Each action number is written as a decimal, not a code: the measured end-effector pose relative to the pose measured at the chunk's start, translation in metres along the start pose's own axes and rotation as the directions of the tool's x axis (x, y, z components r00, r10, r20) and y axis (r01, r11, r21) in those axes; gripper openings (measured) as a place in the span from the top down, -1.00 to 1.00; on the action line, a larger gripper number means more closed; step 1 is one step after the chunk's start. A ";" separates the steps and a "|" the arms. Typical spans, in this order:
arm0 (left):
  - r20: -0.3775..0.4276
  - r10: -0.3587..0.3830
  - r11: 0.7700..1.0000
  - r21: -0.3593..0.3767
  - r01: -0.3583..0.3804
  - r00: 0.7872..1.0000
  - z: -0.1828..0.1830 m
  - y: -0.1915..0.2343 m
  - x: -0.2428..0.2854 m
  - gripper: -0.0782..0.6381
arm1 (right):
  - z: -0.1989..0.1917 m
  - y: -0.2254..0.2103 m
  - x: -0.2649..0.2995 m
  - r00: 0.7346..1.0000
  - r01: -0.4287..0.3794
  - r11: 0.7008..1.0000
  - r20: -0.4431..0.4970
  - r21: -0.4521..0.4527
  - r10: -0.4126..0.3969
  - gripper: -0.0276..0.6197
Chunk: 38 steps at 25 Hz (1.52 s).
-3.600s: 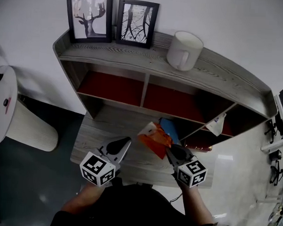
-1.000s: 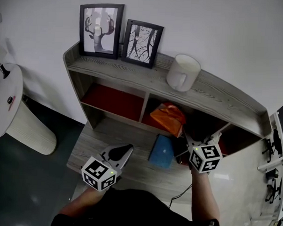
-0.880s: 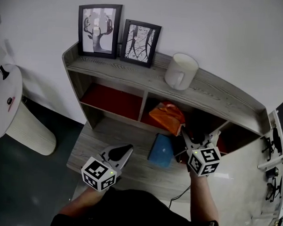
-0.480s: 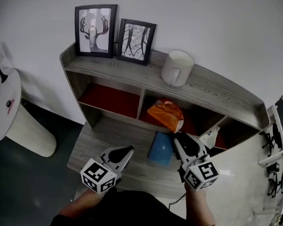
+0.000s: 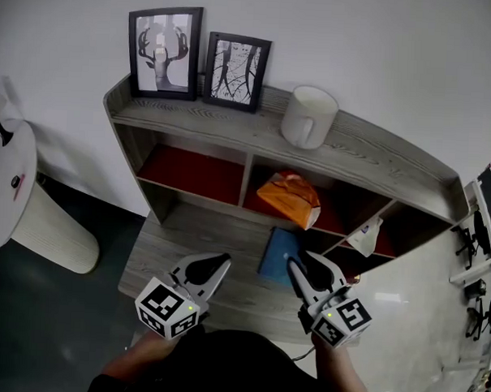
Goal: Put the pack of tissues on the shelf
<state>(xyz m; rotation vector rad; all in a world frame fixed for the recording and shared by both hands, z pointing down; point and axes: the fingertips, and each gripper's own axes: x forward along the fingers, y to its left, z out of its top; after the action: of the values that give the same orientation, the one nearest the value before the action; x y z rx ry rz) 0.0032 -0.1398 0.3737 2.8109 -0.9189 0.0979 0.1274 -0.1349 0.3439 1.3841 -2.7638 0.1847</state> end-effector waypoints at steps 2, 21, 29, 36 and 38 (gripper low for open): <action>0.003 0.005 1.000 0.010 -0.005 1.000 0.002 0.001 -0.002 0.73 | -0.004 0.008 0.000 1.000 -0.030 0.999 0.007 0.020 0.030 0.61; 0.028 0.017 0.998 0.058 -0.019 0.999 0.010 -0.004 -0.012 0.73 | -0.021 0.047 0.010 0.984 -0.179 0.977 0.039 0.114 0.176 0.84; 0.028 0.019 0.999 0.043 -0.020 0.999 0.008 -0.002 -0.014 0.73 | -0.024 0.055 0.012 0.981 -0.192 0.978 0.006 0.079 0.192 0.86; 0.026 0.018 0.999 0.041 -0.019 0.999 0.006 -0.001 -0.013 0.73 | -0.026 0.051 0.012 0.983 -0.184 0.979 0.000 0.086 0.185 0.86; 0.026 0.017 0.999 0.040 -0.018 1.000 0.006 0.000 -0.012 0.73 | -0.026 0.050 0.012 0.983 -0.184 0.979 -0.001 0.087 0.185 0.86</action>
<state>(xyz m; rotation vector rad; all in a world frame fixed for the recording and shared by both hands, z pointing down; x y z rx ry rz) -0.0062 -0.1337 0.3666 2.8476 -0.9583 0.0845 0.0794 -0.1112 0.3663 1.1383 -2.9076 0.3207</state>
